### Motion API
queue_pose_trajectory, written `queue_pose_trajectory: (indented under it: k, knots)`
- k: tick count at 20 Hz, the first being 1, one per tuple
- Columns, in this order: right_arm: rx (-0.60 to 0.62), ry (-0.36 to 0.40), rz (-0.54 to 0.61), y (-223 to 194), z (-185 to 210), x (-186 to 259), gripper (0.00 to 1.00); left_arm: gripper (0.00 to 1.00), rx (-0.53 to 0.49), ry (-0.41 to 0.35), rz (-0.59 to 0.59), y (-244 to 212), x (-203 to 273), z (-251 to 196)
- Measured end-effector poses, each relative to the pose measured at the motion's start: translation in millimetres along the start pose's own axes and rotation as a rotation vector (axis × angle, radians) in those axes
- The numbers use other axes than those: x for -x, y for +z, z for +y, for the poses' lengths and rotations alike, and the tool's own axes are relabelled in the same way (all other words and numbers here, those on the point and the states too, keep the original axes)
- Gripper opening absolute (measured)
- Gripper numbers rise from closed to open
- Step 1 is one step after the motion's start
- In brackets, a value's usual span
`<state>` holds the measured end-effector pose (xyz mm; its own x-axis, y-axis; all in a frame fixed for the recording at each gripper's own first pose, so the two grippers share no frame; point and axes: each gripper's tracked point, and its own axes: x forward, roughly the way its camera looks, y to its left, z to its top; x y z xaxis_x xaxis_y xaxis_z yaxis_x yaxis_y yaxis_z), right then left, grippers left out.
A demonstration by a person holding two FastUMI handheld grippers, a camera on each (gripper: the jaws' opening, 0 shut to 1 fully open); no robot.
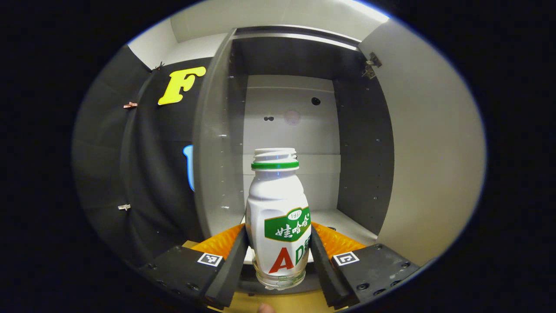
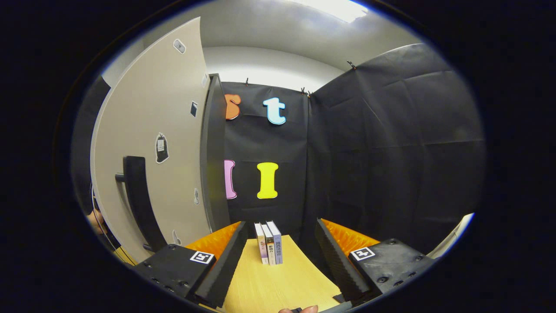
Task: Open the cabinet door with the right hand, grasp the bottle in the cabinet with the left hand and place it on the coaster, then close the cabinet door with the right hand.
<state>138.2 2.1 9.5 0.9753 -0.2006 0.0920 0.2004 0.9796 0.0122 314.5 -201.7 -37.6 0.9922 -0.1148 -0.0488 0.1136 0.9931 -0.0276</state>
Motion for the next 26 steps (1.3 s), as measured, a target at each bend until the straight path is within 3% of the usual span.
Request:
queue_pose_trajectory:
  k: [7,9,10,11,13,26]
  knots:
    - [-0.010,0.017,0.001,-6,17,8,0.99,0.77,-0.030,0.035,-0.005,-3,-3,-1]
    - [-0.004,0.022,-0.007,-3,18,4,0.94,0.78,-0.037,0.051,-0.025,0,-3,1]
    - [-0.002,0.032,-0.008,-3,19,2,0.99,0.78,-0.041,0.056,-0.031,-2,-2,1]
    - [-0.001,0.045,-0.009,-1,22,2,0.94,0.77,-0.045,0.064,-0.041,-1,-3,2]
    - [-0.002,0.050,-0.014,3,21,-3,0.99,0.77,-0.046,0.082,-0.035,-5,-5,3]
    - [-0.001,0.027,-0.035,19,17,16,0.99,0.77,-0.005,0.068,-0.013,-2,-6,1]
